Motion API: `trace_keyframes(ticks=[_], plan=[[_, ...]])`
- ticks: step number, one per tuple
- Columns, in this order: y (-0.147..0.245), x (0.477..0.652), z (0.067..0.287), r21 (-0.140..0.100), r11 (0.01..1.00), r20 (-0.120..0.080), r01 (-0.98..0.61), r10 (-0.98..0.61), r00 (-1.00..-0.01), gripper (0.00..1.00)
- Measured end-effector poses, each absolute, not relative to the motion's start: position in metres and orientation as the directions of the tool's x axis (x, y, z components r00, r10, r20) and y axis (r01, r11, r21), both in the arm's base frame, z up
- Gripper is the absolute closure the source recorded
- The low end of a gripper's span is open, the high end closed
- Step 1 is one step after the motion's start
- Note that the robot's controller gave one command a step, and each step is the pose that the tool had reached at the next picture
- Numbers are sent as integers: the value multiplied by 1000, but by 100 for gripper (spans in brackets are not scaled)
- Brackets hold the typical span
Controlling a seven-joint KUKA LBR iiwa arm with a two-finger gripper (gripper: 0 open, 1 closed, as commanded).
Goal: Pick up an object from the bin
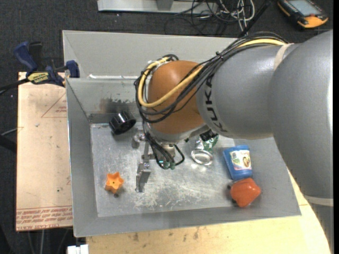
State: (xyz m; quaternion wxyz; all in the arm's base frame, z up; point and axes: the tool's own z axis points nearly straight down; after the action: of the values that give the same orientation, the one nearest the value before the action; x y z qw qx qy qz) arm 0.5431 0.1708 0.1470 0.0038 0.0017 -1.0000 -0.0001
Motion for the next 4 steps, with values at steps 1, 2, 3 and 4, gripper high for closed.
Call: trace_keyframes(ticks=[1, 2, 3, 4], plan=[[170, 545, 151, 1, 1000, 0, 0, 0, -1000, 0], [179, 545, 136, 1, 999, -8, -50, -50, -999, 0], [227, 553, 94, 1, 993, -4, -116, -116, -993, 0], [228, 487, 75, 9, 987, -16, -159, -159, -987, 100]])
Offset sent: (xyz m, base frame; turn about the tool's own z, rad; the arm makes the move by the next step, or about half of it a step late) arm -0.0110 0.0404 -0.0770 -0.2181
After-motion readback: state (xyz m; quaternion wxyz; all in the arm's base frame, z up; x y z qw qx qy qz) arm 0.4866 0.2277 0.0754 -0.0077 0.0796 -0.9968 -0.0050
